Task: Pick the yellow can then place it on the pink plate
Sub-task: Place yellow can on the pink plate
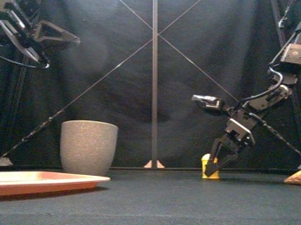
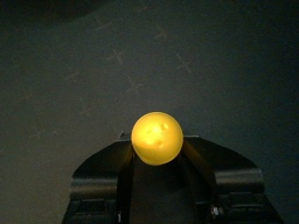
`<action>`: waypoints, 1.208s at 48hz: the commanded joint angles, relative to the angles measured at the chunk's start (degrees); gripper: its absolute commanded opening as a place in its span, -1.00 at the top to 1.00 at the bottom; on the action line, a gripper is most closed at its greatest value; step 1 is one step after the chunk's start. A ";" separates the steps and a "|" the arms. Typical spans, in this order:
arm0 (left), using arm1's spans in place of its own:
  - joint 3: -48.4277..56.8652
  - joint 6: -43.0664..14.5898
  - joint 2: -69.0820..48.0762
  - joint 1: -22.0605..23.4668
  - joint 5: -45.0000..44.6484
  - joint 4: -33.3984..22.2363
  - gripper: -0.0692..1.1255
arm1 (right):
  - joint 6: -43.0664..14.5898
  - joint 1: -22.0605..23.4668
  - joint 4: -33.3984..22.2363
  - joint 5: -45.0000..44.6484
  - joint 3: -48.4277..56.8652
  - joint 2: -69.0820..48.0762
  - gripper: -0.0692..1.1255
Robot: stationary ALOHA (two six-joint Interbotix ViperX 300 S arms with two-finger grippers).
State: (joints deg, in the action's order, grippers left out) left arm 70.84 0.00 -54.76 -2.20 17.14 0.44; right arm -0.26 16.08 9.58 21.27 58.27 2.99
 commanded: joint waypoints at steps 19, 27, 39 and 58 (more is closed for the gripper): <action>-0.79 -0.09 0.26 -1.49 0.62 0.09 0.87 | 0.09 -5.27 -0.35 -0.09 -5.54 -1.93 -0.21; -0.79 -0.44 0.26 -3.52 0.18 0.09 0.87 | 0.09 -11.25 -1.58 -5.01 -12.74 -1.23 -0.21; -0.79 -0.26 0.26 -5.63 0.09 0.00 0.87 | 0.26 -17.31 -2.02 -8.79 -25.31 5.19 -0.21; -0.97 -0.26 0.26 -5.71 0.62 0.09 0.87 | 0.09 -20.57 -3.60 -12.04 -49.22 22.41 -0.21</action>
State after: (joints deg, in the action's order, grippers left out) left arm 70.84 -0.35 -54.76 -7.91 17.23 0.44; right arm -0.26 -4.22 6.15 9.76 13.89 24.87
